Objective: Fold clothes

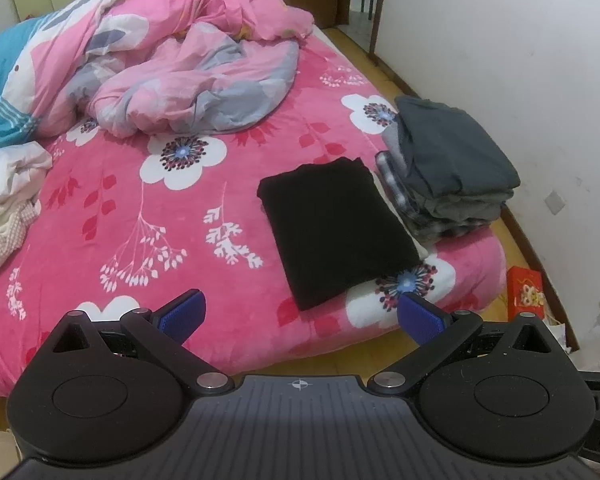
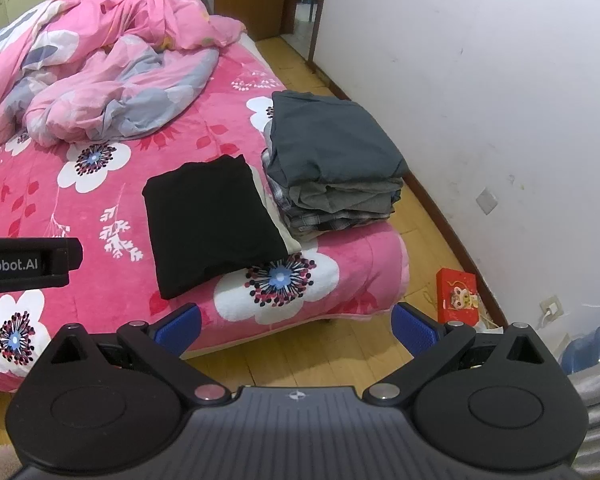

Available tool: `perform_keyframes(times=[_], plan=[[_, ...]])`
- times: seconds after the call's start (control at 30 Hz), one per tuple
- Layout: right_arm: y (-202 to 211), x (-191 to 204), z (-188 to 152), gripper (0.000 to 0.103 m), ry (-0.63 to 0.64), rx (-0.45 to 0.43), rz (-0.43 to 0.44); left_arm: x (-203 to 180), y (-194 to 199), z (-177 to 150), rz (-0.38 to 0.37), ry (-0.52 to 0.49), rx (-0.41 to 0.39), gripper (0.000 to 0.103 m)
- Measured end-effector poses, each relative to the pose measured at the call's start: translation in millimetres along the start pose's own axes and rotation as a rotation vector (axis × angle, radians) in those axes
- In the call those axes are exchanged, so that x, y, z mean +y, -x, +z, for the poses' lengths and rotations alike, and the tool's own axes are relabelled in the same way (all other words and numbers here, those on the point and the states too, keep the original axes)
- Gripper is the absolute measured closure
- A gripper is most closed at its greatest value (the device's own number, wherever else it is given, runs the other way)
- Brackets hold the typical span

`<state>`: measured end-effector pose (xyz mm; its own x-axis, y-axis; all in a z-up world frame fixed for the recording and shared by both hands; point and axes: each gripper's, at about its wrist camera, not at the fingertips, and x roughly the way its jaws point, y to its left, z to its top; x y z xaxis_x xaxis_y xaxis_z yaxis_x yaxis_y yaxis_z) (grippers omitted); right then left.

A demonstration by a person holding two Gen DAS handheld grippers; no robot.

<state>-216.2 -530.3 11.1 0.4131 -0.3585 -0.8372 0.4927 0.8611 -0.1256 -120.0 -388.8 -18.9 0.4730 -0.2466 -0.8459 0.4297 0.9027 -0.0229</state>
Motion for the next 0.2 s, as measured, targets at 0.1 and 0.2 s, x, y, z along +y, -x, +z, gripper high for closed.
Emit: perform_keyframes(times=[0.1,0.2], plan=[[-0.5,1.2,1.2,0.0,-0.001,0.001,0.0,0.4,-0.7,0.9,0.001,0.0,-0.001,0.0],[-1.6,1.4,1.3,0.0,0.0,0.003,0.002,0.4,-1.8,1.4,0.002,0.0,0.001,0.0]])
